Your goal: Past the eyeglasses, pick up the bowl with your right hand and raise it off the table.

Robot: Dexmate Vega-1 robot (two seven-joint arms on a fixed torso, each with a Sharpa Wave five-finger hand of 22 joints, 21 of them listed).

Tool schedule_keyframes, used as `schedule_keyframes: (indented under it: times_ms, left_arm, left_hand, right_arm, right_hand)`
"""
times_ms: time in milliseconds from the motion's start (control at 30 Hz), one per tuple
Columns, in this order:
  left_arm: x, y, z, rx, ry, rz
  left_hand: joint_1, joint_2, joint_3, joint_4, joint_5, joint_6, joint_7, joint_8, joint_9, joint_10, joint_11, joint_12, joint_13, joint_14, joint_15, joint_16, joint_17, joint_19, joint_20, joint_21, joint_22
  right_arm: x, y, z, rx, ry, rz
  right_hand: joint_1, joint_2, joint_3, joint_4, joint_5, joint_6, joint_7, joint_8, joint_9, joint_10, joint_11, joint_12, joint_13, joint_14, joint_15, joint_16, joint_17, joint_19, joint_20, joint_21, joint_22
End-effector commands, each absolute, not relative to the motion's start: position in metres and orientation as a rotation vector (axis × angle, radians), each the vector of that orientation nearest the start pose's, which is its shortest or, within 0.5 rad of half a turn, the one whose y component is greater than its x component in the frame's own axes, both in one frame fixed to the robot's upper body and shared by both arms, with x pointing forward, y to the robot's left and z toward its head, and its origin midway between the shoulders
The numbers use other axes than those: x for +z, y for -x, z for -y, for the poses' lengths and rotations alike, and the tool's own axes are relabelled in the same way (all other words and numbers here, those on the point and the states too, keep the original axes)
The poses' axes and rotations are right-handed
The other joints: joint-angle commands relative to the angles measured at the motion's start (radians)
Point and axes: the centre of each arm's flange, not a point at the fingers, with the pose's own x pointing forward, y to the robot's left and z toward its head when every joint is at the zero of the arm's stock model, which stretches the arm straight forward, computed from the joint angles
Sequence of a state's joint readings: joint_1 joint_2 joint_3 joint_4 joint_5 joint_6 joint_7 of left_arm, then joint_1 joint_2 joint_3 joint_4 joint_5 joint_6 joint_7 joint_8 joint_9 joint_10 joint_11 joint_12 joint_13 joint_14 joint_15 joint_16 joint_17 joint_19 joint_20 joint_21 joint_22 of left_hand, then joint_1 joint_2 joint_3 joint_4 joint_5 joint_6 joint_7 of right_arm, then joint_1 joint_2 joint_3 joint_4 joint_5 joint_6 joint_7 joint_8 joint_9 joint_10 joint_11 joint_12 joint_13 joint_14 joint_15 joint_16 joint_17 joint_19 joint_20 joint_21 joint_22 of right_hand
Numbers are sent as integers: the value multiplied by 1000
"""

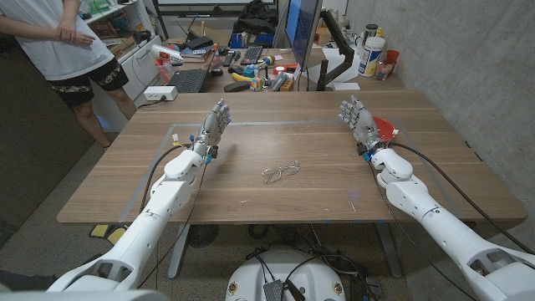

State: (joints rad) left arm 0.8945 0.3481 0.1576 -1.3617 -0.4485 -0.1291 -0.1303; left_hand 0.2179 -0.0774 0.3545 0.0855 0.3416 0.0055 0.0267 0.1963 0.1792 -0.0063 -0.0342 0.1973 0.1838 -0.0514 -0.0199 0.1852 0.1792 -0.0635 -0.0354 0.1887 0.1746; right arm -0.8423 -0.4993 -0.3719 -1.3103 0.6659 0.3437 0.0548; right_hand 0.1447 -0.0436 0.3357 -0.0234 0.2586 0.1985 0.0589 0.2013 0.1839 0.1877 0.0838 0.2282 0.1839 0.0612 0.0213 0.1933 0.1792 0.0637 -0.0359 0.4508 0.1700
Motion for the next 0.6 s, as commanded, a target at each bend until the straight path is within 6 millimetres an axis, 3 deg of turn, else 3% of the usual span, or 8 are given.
schedule_keyframes:
  times_ms: [33,600]
  left_arm:
    - [-28,-651,-283,-217,33,549]
    - [-28,-649,-284,-217,32,553]
  left_hand:
    - [10,2,9,-1,7,1,5,3,5,-2,-5,5,3,-5,-2,2,2,-8,-50,5,4]
    - [17,7,9,-4,7,1,5,2,5,-3,-8,5,3,-6,-1,1,2,-9,-51,5,4]
  right_arm:
    - [-10,-637,279,253,-59,696]
    - [-2,-621,279,238,-12,768]
  right_hand:
    - [10,0,4,-6,2,10,-1,4,5,11,-1,6,5,11,0,5,1,12,-15,-3,4]
    - [18,2,5,-12,2,12,-4,2,5,18,-4,7,5,19,-4,5,1,17,-15,-10,4]
